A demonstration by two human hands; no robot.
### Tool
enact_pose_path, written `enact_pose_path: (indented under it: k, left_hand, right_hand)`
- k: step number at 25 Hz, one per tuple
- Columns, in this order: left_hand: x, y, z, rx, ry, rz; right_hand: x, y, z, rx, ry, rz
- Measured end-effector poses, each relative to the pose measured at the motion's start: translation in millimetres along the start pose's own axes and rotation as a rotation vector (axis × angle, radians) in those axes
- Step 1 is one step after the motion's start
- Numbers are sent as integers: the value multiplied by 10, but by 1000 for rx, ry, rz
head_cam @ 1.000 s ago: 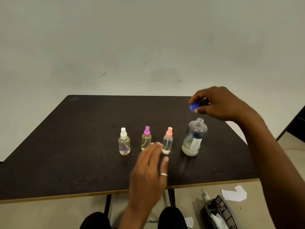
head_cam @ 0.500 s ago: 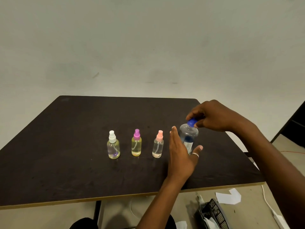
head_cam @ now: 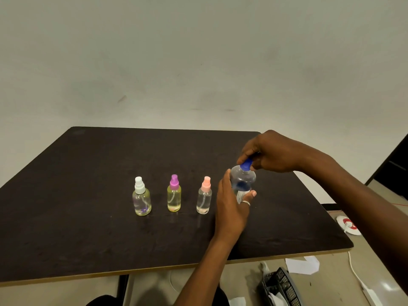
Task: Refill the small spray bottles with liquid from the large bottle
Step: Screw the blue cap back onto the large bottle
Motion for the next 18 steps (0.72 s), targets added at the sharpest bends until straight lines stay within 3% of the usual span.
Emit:
enact_pose_path:
  k: [12,18]
  left_hand:
    - [-89,28,-19,31,52,72]
    - [-68,37,-49,8,26,69]
  right_hand:
    - [16,158,-63,-36,0,-13]
    - [60,262,-174,-67,-186,-106]
Point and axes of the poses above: each hand's wrist, its own y-axis towards the middle knuckle, its own x-axis out of the palm, z = x × y, the point moved 8 cm from there along y, towards the middle knuckle, and after that the axes turned 3 degrees about x, right-handed, at the moved point
